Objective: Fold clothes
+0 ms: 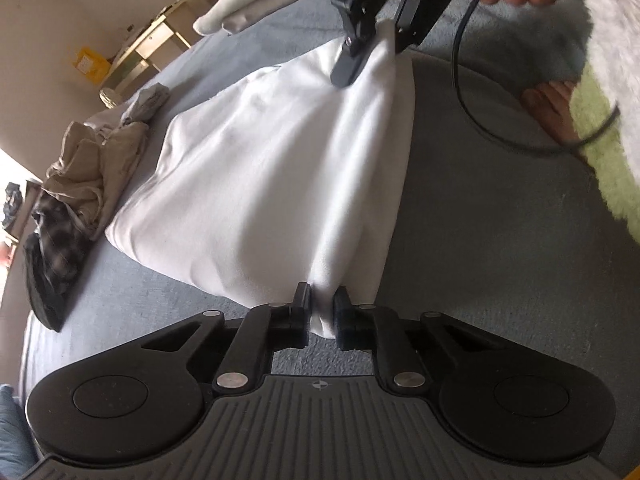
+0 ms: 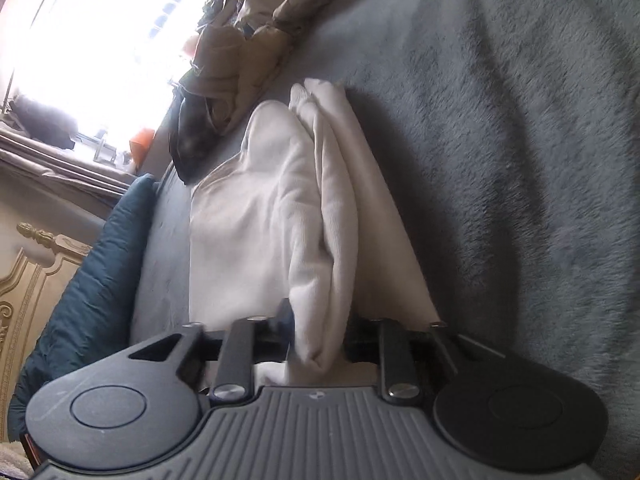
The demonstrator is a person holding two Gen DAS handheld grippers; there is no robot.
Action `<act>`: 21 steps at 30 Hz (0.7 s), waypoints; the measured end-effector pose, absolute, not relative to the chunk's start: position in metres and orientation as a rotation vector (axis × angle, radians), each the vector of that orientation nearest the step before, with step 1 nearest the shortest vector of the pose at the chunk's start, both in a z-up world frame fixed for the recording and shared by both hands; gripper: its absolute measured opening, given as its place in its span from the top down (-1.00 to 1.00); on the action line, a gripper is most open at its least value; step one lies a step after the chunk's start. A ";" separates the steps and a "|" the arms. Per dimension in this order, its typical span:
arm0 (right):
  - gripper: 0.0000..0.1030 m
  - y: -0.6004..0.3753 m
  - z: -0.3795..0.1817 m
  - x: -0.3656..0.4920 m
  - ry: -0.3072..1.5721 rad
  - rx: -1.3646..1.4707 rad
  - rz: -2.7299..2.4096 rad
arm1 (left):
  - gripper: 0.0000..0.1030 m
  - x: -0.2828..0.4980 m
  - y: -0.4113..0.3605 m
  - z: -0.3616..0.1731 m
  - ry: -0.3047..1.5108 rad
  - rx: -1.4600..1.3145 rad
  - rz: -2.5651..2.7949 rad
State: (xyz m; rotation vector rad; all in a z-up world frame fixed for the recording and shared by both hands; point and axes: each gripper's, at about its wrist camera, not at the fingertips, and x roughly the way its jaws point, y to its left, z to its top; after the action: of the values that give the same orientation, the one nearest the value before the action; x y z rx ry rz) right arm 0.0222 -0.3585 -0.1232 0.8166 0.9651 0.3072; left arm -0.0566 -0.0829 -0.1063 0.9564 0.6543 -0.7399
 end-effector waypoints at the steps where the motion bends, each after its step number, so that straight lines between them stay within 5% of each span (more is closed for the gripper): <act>1: 0.36 -0.360 -0.123 0.021 0.973 0.826 0.313 | 0.71 -0.057 -0.083 -0.105 0.655 0.959 -0.735; 7: 0.35 -0.357 -0.125 0.017 0.989 0.820 0.331 | 0.66 -0.055 -0.075 -0.097 0.724 0.877 -0.722; 10: 0.48 -0.357 -0.125 0.017 0.979 0.801 0.322 | 0.34 -0.042 -0.061 -0.097 0.866 0.753 -0.733; 11: 0.67 -0.356 -0.124 0.018 0.980 0.785 0.318 | 0.27 -0.037 -0.055 -0.097 0.925 0.704 -0.739; 21: 0.72 -0.353 -0.120 0.020 0.979 0.725 0.325 | 0.27 0.033 0.042 -0.114 1.243 -0.320 -0.662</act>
State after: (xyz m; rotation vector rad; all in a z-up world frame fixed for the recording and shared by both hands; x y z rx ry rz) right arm 0.0196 -0.3531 -0.1198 0.7254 0.9792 0.3247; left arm 0.0331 0.0418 -0.1141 -0.3198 1.2434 -0.6617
